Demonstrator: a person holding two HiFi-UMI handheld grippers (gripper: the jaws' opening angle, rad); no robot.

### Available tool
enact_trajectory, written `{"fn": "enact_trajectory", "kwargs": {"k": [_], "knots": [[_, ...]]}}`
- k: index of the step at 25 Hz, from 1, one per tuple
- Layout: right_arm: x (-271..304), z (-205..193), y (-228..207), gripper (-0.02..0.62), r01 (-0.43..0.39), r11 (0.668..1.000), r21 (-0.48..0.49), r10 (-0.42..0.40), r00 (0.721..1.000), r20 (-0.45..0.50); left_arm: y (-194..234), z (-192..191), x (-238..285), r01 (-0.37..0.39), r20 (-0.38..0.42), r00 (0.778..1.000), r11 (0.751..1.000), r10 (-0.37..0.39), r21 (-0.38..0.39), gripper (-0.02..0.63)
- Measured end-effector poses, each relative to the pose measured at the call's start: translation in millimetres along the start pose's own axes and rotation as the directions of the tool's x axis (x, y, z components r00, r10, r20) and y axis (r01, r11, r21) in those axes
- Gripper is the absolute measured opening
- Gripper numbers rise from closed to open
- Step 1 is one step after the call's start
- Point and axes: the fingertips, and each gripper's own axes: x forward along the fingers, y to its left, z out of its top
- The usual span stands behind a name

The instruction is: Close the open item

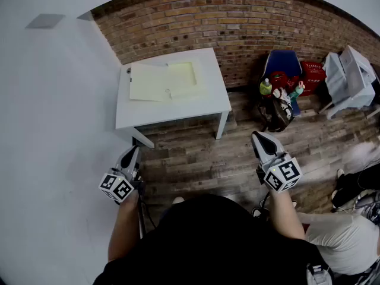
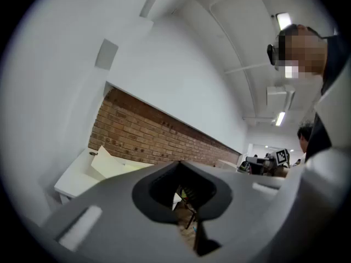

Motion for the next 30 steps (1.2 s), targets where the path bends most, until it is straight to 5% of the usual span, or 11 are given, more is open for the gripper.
{"fn": "enact_trajectory", "kwargs": {"k": [17,30], "knots": [[17,24,-23,0.002,-0.077,0.997,-0.015,0.077,0.997,0.020,6,-5,-16,-0.110,0.031,0.993,0.994,0.110,-0.024,0.003],[79,45,-55,0.002,0.016,0.999,-0.045,-0.016,1.000,0.008,82,18,54,-0.074,0.033,0.997,0.997,0.075,-0.028,0.003]]}}
